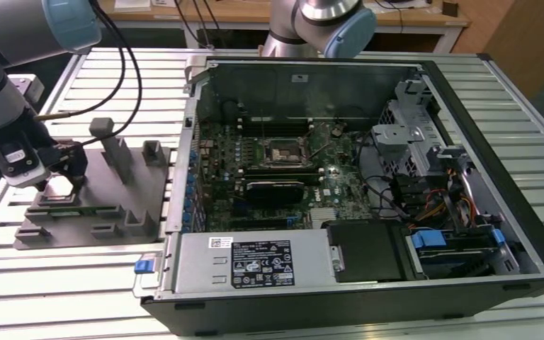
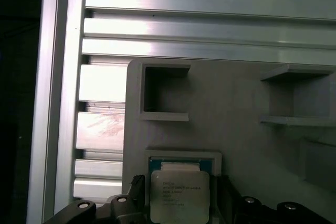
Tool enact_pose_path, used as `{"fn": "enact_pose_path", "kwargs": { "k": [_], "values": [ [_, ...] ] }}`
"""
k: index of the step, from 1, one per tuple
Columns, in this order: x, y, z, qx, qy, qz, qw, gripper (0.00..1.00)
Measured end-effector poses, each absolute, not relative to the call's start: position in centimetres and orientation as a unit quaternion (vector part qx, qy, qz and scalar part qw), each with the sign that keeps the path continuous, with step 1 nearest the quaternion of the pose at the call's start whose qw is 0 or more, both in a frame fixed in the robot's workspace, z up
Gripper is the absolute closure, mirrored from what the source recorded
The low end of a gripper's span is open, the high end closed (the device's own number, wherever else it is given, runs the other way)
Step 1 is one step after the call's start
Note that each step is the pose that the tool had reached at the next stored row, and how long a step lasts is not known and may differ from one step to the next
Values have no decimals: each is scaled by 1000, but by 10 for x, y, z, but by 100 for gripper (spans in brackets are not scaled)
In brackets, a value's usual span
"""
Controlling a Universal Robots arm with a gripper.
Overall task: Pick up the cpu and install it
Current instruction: 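Pick up the cpu and move it towards the insertion slot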
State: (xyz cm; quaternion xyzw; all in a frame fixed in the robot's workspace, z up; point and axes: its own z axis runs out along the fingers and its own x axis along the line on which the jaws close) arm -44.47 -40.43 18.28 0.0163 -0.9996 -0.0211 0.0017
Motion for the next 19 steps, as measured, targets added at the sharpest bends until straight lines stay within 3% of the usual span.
{"fn": "enact_pose_path", "kwargs": {
  "k": [19],
  "values": [
    [-445, -408, 184, 2, -1000, -21, 1, 36]
  ]
}}
